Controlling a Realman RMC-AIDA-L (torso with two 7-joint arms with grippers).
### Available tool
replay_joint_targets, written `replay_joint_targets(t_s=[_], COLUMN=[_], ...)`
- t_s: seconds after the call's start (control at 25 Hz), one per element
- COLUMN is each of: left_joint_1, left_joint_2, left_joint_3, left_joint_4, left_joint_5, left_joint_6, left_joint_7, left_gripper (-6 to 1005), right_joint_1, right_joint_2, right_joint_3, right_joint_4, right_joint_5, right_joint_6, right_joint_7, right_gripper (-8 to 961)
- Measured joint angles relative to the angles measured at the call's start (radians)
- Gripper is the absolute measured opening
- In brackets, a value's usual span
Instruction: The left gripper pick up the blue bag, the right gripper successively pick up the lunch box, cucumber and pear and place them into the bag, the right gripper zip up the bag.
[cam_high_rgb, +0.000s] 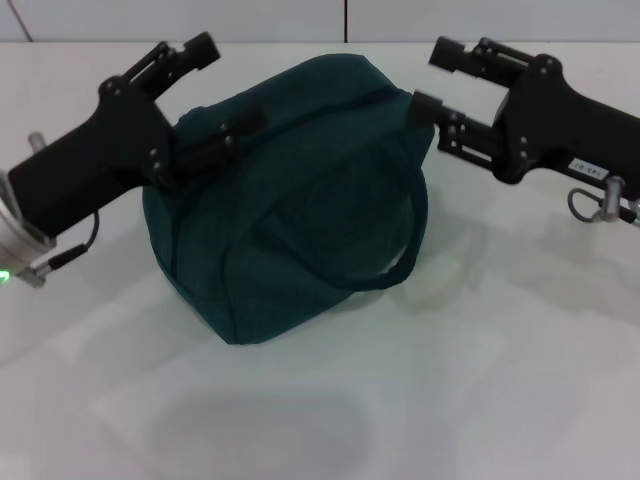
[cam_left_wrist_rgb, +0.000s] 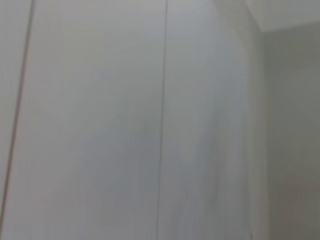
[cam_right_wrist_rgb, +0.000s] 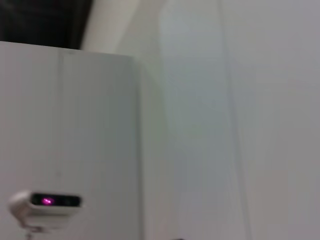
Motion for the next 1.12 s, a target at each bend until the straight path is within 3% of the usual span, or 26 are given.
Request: replay_joint_targets(t_s=[0.12,0.24,0.48,0.72,1.12], left_joint_1=[0.003,0.010,0.016,0.028,0.041], left_joint_2=[0.001,-0.001,0.000,-0.003,0.002], left_joint_3=[0.000,-0.001,-0.002,0.001,0.009], left_joint_4=[-0.058,-0.095,-0.191,-0.199,-0.202], left_joint_5=[-0.014,-0.020,-0.066,-0.067,-0.052], left_joint_6=[0.006,0.006,0.007,0.023,0.039], left_joint_7=[0.068,0.132,0.191,0.212,0.229], left_gripper=[874,894,895,894,895], right_joint_1=[0.007,0.009,0.001,-0.001,-0.051], right_joint_2=[-0.016,-0.016,0.003,0.015,0.067], right_joint_3=[0.000,0.006,0.026,0.027,0.035], right_joint_4=[-0.005,-0.002,0.024,0.042,0.039], right_joint_5=[-0.022,-0.023,-0.026,-0.027,-0.027], right_joint_6=[-0.032,-0.037,-0.024,-0.004,-0.011], right_joint_7=[0.036,0.042,0.020,0.007,-0.049], right_gripper=[574,574,575,575,570])
